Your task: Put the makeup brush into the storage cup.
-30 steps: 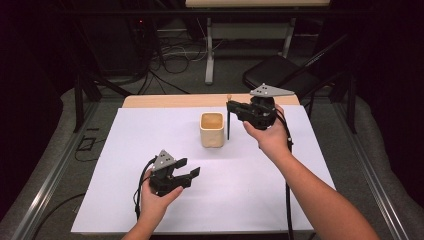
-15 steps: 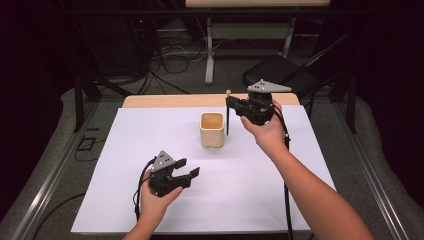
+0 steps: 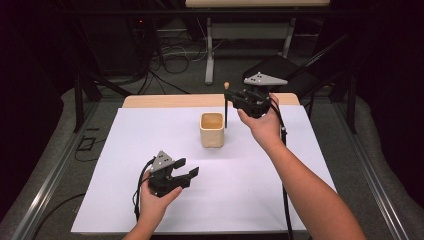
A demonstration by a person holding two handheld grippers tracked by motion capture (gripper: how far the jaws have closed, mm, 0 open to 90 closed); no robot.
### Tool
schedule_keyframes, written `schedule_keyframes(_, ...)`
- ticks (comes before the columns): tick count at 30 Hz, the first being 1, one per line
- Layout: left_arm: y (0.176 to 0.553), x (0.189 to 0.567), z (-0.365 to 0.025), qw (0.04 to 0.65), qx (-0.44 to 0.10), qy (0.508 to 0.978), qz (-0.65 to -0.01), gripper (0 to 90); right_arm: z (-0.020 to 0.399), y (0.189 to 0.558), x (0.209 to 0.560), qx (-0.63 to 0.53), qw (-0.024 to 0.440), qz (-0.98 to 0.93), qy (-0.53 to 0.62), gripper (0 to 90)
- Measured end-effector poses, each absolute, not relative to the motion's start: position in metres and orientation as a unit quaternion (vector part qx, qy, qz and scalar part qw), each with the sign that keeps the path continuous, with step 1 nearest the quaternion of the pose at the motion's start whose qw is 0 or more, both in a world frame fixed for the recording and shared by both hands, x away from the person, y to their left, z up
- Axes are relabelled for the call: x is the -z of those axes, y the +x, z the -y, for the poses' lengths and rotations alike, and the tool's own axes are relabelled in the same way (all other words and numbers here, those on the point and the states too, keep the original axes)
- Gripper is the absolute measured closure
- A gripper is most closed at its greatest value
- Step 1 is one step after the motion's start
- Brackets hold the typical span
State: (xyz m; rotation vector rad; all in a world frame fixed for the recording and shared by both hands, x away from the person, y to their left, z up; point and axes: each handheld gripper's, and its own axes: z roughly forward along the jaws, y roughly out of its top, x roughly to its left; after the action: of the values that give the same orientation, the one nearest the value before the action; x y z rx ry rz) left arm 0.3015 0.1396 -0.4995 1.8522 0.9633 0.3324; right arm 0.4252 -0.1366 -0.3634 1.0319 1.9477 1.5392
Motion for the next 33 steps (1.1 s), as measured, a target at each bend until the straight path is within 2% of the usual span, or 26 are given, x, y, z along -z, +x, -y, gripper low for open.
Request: schedule_keyframes(33,0.299,0.5,-0.144,0.502,-0.153,0.754,-0.395,39.0,0.118,0.44,0.361,-0.556,0.251,-0.693,0.386,84.1)
